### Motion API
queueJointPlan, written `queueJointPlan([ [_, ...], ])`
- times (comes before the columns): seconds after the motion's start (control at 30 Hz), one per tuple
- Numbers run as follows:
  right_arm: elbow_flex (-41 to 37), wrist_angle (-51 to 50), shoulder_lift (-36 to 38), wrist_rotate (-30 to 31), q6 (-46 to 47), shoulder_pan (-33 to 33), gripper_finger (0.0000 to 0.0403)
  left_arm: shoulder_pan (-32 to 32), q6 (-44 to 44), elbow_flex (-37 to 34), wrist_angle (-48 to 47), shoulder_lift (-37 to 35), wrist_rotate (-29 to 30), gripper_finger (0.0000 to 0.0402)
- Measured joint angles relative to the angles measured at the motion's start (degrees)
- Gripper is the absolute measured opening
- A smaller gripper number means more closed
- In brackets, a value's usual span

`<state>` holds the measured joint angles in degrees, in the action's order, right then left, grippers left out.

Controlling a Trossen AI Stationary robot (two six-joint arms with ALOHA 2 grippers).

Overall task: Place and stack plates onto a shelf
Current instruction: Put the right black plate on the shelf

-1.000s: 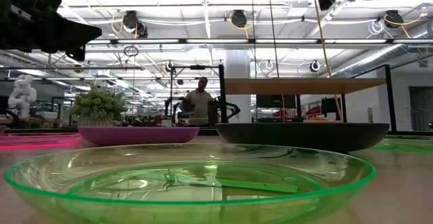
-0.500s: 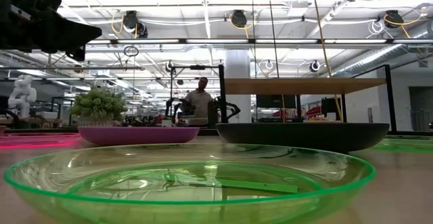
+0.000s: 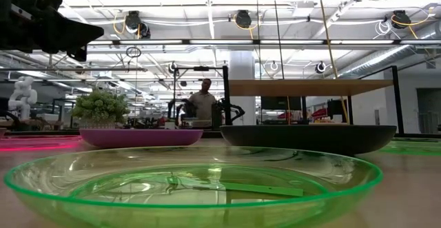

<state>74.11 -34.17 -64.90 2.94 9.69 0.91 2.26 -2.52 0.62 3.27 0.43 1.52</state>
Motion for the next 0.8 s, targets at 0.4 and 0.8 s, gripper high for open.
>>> queueJointPlan([
  [0.4,0.0,-4.1,-1.8,0.0,1.3,0.0,0.0000,0.0,2.2,0.0,1.4,0.0,0.4,0.0001],
  [0.8,0.0,-5.1,-1.9,0.0,4.7,0.0,0.0000,0.0,6.2,14.5,-5.4,5.4,1.7,0.0001],
])
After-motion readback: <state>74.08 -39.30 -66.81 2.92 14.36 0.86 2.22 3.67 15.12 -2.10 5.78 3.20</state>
